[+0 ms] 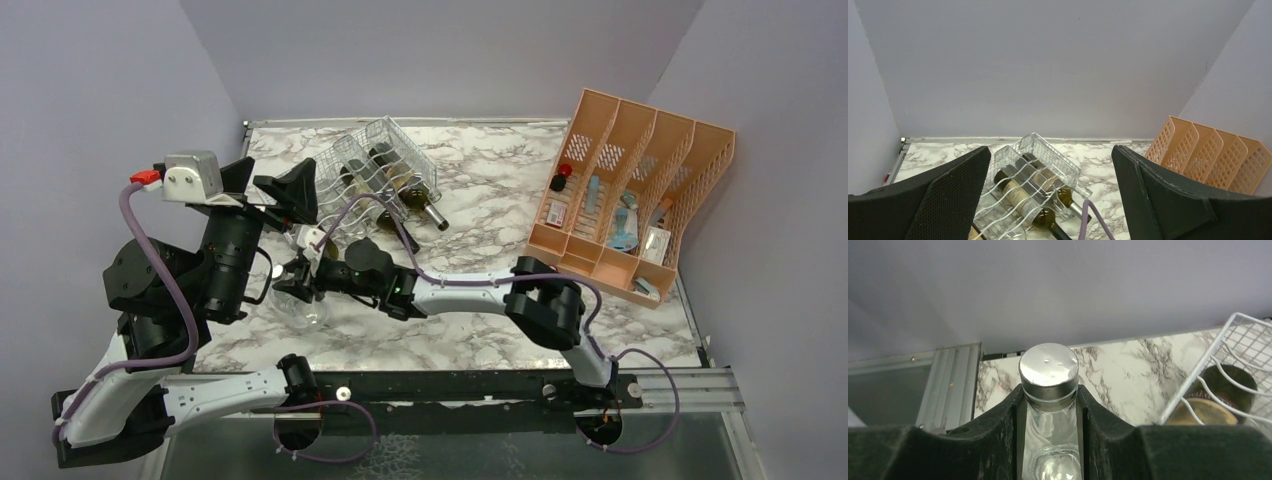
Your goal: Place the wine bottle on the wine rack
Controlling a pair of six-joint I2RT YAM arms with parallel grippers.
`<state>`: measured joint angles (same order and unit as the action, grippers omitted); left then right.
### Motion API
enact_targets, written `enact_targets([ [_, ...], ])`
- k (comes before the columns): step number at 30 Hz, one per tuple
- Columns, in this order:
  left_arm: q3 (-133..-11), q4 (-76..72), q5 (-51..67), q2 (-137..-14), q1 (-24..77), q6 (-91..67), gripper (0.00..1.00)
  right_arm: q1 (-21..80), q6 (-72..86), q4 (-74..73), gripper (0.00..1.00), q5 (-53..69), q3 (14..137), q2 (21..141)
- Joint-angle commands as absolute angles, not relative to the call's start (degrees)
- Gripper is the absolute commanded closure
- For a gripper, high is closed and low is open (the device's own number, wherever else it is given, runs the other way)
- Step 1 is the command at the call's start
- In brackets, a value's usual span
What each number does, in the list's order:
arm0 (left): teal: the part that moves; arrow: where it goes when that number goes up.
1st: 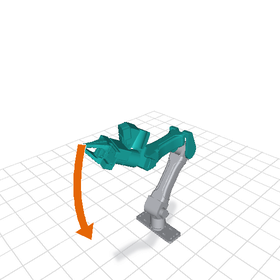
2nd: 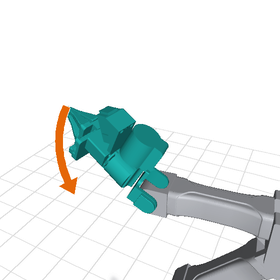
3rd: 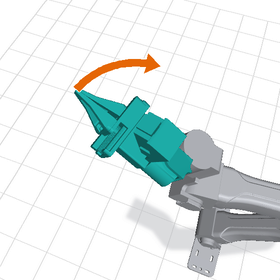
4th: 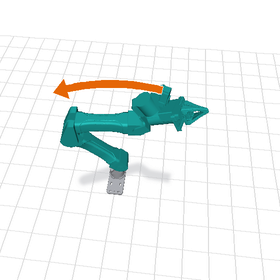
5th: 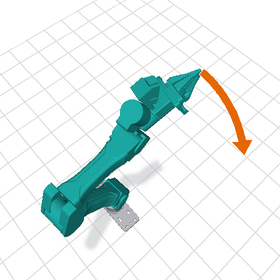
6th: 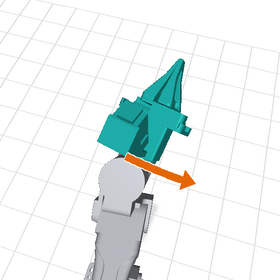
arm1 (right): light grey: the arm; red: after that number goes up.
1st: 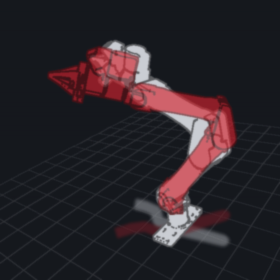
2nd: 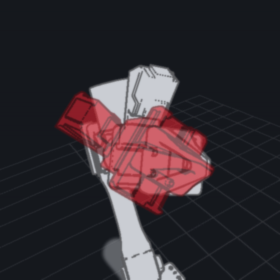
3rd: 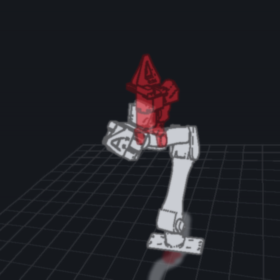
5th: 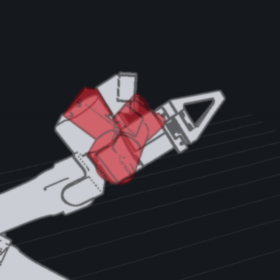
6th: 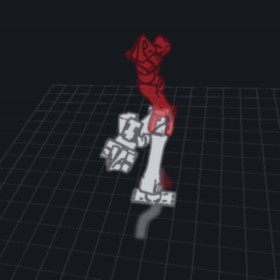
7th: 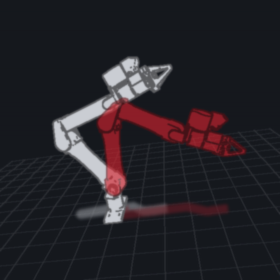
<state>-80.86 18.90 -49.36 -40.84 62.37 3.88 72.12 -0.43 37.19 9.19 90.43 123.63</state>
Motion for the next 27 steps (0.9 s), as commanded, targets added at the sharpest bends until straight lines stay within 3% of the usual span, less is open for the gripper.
enact_targets([
  [1, -79.9, 17.5, -49.4, -40.8, 62.5, 3.5, 0.01, 72.7, -0.6, 45.2, 0.99, 9.6, 86.1, 112.6],
  [15, -75.6, 16.0, -50.8, -41.3, 62.5, 3.7, 0.01, 72.7, -1.6, 35.4, 0.97, 5.6, 67.7, 95.8],
  [24, -75.0, 14.9, -51.2, -41.5, 62.5, 4.5, 0.01, 72.7, 1.5, 28.5, 0.51, 3.8, 67.2, 96.5],
  [27, -75.0, 14.8, -51.4, -41.7, 62.5, 4.7, 0.01, 72.7, 1.5, 28.1, 0.45, 3.9, 68.7, 97.8],
])
